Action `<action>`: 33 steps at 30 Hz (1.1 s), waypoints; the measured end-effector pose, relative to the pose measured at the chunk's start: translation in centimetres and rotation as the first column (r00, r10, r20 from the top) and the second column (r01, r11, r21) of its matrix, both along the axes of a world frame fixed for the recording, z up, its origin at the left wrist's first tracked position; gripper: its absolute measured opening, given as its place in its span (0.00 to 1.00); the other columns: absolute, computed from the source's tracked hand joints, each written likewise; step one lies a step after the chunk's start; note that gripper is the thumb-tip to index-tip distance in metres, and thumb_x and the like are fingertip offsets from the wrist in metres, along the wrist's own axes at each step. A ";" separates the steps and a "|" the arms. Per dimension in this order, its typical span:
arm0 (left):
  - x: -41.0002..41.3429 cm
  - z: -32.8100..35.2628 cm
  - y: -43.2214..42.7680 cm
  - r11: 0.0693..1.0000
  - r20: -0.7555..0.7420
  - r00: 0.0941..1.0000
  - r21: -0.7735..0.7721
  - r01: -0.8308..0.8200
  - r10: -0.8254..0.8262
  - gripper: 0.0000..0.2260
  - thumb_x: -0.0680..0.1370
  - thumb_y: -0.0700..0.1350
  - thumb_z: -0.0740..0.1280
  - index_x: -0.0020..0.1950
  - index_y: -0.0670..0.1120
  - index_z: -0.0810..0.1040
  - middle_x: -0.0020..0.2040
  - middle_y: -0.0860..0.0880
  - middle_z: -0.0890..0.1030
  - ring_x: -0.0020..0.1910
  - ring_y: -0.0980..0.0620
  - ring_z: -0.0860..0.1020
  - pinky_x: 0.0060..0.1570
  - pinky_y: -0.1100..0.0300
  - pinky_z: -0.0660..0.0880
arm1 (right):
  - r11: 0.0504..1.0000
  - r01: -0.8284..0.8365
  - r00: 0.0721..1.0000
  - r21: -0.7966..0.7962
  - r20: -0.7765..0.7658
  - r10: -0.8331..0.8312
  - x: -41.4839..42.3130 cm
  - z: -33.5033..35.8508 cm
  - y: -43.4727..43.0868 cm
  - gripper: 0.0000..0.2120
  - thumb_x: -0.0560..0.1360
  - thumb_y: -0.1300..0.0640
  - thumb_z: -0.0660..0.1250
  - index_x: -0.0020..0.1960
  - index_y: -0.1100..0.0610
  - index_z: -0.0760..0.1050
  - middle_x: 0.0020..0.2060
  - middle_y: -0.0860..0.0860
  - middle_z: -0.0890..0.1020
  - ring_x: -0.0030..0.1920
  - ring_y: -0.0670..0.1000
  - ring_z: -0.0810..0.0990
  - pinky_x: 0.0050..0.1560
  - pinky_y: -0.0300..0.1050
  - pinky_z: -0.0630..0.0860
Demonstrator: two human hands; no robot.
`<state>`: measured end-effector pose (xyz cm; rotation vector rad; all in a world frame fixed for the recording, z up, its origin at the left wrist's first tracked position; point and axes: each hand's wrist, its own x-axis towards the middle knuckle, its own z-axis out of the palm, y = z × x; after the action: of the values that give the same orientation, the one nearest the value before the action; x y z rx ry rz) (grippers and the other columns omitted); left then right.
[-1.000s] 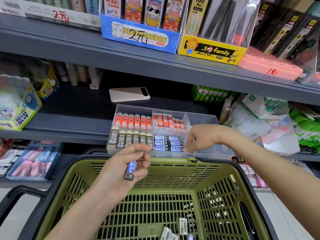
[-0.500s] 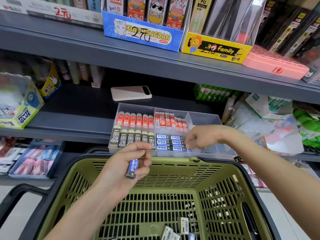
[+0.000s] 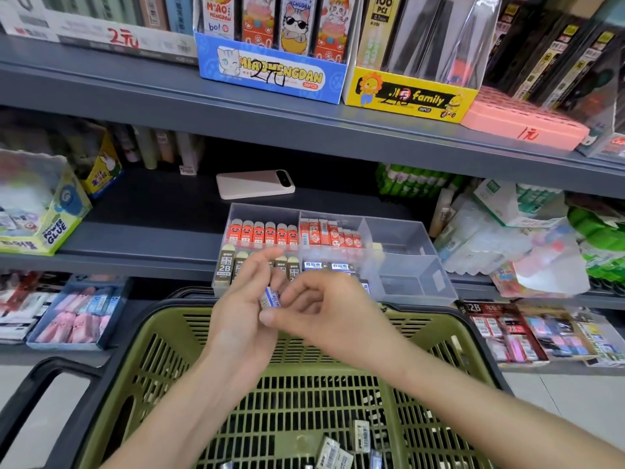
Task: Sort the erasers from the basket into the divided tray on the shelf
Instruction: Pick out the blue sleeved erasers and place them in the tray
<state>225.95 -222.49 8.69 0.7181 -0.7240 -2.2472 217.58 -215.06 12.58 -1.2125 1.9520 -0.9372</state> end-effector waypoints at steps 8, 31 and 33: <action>0.6 0.2 0.4 0.837 0.234 0.969 -0.544 0.060 0.083 0.09 0.80 0.48 0.59 0.52 0.55 0.78 0.50 0.56 0.78 0.54 0.54 0.75 0.52 0.63 0.71 | 0.959 0.220 0.958 -0.180 0.223 -0.178 -0.9 -0.3 -0.2 0.10 0.70 0.63 0.71 0.42 0.48 0.78 0.32 0.44 0.79 0.32 0.41 0.74 0.38 0.35 0.75; 5.0 -3.6 -2.9 0.266 0.611 0.618 -0.783 0.562 0.495 0.17 0.80 0.47 0.61 0.69 0.50 0.72 0.74 0.52 0.64 0.72 0.52 0.62 0.68 0.53 0.60 | 0.944 -0.114 0.976 0.309 -0.144 0.165 -9.2 -2.5 -3.4 0.09 0.73 0.66 0.67 0.51 0.60 0.83 0.37 0.40 0.80 0.37 0.35 0.76 0.43 0.31 0.70; 5.0 -3.6 -2.9 0.261 0.606 0.620 -0.787 0.559 0.499 0.17 0.80 0.46 0.61 0.69 0.49 0.72 0.74 0.52 0.64 0.72 0.52 0.63 0.68 0.53 0.60 | 0.935 -0.143 0.974 0.324 -0.123 0.191 -9.1 -2.0 -2.7 0.09 0.75 0.64 0.65 0.53 0.59 0.82 0.45 0.43 0.81 0.42 0.35 0.76 0.48 0.32 0.70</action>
<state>230.98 -225.38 5.14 0.9535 -2.3357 -0.7925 208.49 -217.80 10.55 -1.2667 1.9854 -0.4361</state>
